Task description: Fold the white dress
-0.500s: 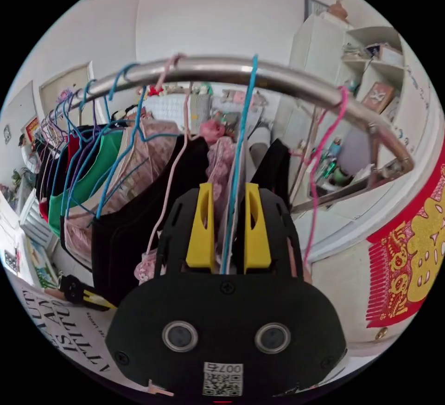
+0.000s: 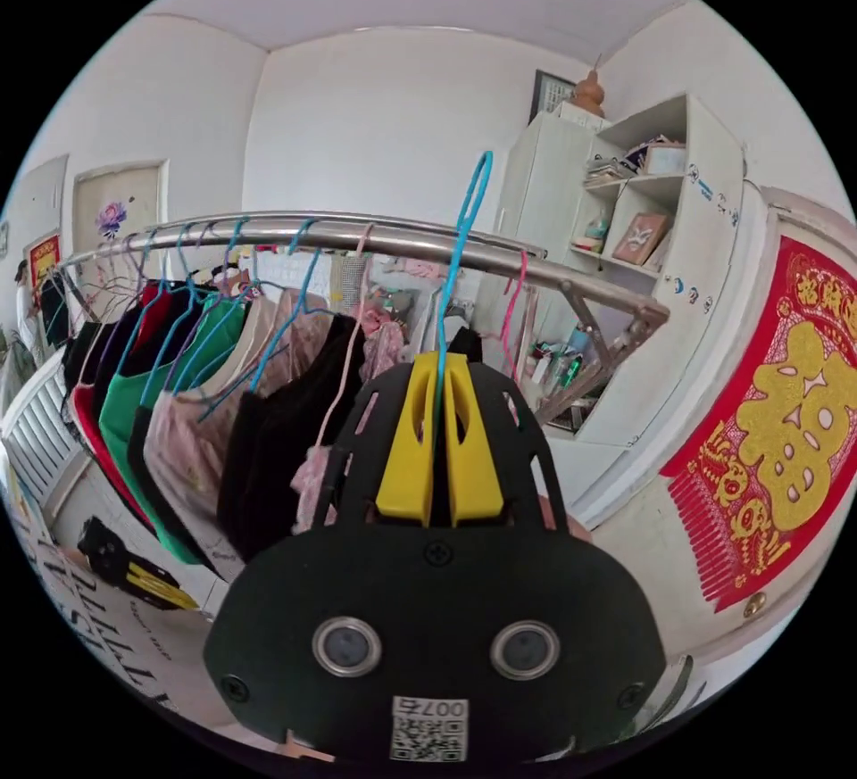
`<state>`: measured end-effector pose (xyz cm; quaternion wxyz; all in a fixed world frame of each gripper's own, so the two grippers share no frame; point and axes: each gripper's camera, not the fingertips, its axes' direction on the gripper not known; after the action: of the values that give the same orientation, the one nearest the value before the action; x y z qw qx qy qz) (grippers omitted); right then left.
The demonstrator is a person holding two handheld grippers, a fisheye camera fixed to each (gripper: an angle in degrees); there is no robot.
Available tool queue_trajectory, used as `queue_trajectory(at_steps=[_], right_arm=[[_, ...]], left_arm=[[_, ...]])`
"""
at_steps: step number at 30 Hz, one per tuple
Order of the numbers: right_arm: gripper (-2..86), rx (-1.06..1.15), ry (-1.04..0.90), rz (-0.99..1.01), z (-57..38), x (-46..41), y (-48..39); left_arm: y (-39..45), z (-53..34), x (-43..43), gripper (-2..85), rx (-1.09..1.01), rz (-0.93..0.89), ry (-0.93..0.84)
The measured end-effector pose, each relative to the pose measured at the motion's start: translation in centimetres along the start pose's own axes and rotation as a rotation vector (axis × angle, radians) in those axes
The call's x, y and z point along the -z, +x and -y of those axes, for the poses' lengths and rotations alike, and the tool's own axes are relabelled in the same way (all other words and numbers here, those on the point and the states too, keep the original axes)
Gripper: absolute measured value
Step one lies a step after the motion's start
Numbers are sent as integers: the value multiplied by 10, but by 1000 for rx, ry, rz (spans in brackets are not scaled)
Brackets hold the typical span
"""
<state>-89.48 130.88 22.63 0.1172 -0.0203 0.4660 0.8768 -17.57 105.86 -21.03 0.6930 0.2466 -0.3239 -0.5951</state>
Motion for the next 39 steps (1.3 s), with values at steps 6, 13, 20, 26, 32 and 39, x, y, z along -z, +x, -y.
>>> queue_trajectory(at_steps=[6,13,20,26,32,39], right_arm=[[3,-268,121,147,-115,130,21],[2,-431,111,-33,-194,300,-13],[1,-532,-13,-356,-235,428,-100],[1,-542,-107,-523,-251,517,-177],[1,-555,-38,-620,-266,647,-290],[1,-625,47,-730,-292,782,-427]], left_arm=[[17,19,6,-10,-237,-109,-18],[84,82,15,-9,-619,-271,58],[183,133,26,24,-792,-462,149],[300,141,46,72,-968,-561,169],[454,103,74,116,-1147,-709,235],[630,37,109,69,-1352,-1141,213]])
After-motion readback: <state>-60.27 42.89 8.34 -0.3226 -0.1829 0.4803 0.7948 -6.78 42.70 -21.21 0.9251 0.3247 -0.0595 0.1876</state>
